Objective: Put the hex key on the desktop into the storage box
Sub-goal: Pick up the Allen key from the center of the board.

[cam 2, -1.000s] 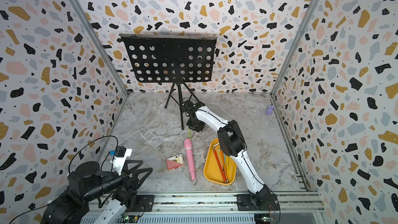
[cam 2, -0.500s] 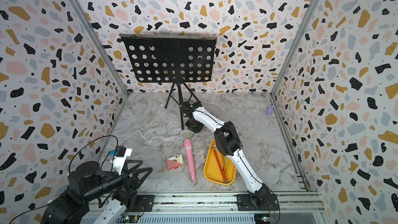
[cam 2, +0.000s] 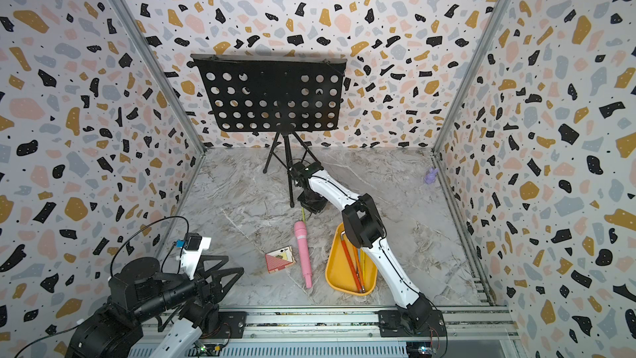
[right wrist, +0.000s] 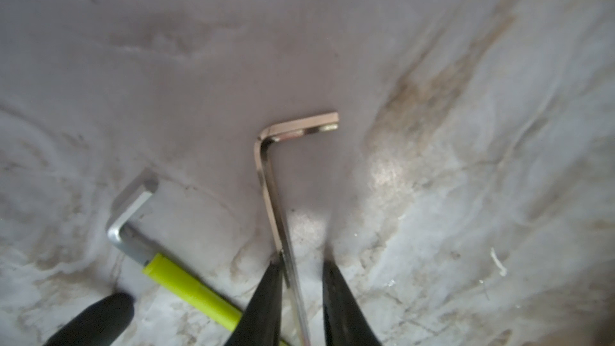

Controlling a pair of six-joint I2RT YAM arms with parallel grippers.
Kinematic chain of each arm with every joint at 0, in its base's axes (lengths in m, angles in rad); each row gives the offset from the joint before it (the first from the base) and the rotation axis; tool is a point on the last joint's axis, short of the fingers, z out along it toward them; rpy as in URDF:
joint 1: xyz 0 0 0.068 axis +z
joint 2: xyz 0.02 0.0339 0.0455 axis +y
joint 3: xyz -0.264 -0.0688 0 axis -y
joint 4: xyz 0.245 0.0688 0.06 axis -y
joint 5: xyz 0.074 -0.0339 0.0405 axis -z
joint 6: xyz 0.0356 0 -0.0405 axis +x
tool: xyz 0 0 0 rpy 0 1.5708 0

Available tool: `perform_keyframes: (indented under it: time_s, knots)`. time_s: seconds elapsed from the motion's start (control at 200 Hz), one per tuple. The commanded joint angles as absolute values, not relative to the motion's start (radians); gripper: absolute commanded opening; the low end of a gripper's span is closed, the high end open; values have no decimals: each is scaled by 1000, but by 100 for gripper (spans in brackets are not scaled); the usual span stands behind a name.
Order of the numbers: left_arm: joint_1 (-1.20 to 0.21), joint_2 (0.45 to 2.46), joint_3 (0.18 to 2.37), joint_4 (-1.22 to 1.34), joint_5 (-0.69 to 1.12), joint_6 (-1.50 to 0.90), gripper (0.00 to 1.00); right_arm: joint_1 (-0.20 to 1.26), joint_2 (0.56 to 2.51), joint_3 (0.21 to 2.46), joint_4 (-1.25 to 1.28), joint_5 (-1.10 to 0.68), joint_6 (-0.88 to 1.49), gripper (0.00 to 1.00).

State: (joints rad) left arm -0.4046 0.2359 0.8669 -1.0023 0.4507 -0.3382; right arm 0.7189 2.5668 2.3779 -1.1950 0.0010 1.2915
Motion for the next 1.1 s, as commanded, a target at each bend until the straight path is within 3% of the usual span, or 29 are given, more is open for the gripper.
perform_keyframes:
  time_s: [0.0,0.345,0.451,1.096]
  knots:
    - [-399,250,877,-971,448,-344,88,715,2574,2358,-1243,24,1301,21]
    - [-398,250,877,-971,446,-345,88,713,2600,2356,-1239,-7,1268,8]
    - [-397,253,878,-971,447,-344,88,710,2606,2345,-1240,-20,1254,0]
    - [-390,254,878,-971,452,-342,88,713,2447,2283,-1240,57,1177,0]
